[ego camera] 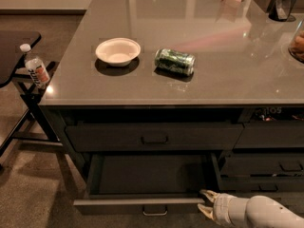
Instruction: Open middle drawer
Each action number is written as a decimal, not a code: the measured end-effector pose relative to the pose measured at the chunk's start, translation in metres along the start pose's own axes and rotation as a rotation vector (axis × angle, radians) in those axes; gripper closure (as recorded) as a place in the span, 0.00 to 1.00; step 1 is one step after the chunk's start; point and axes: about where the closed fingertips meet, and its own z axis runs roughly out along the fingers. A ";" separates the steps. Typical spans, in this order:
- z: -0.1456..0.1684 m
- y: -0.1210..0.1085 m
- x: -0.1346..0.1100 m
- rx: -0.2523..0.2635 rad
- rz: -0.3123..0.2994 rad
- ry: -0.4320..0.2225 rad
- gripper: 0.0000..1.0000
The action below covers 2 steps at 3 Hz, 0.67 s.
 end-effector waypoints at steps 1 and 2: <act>-0.005 0.001 -0.005 0.000 -0.016 0.001 0.96; -0.008 0.001 -0.006 0.000 -0.017 0.001 1.00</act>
Offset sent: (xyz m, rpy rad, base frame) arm -0.0755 0.0245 0.0183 -0.0565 -0.0454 0.1419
